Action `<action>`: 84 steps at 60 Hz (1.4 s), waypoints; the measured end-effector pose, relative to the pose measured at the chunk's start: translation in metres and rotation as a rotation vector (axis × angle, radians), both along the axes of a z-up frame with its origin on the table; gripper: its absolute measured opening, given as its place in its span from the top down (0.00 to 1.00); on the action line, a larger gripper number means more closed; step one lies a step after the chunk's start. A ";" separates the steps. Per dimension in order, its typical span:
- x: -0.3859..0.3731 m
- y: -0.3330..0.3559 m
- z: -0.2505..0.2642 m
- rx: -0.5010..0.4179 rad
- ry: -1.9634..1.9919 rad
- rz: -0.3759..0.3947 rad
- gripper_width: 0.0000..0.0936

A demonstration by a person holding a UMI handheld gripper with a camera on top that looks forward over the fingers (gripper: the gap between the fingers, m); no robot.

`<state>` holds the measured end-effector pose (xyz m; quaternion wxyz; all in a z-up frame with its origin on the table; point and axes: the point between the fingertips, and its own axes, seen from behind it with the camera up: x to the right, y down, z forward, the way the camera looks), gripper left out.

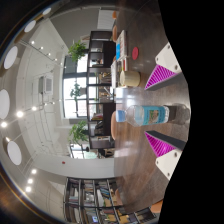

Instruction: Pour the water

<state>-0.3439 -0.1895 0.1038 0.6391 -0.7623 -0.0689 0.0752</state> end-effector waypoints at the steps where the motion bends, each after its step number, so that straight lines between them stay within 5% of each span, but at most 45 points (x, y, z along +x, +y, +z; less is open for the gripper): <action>1: -0.004 0.006 -0.001 0.002 0.000 0.000 0.12; 23: -0.034 0.082 -0.023 -0.033 0.033 -0.027 0.14; 28: -0.037 0.088 -0.032 -0.033 0.024 -0.022 0.23; 35: -0.031 0.095 -0.032 -0.016 -0.020 -0.045 0.51; 49: -0.035 0.098 -0.033 -0.013 -0.014 -0.017 0.69; 68: -0.032 0.120 -0.027 -0.060 0.058 -0.034 0.68; 84: -0.041 0.205 0.037 -0.090 0.670 -0.004 0.68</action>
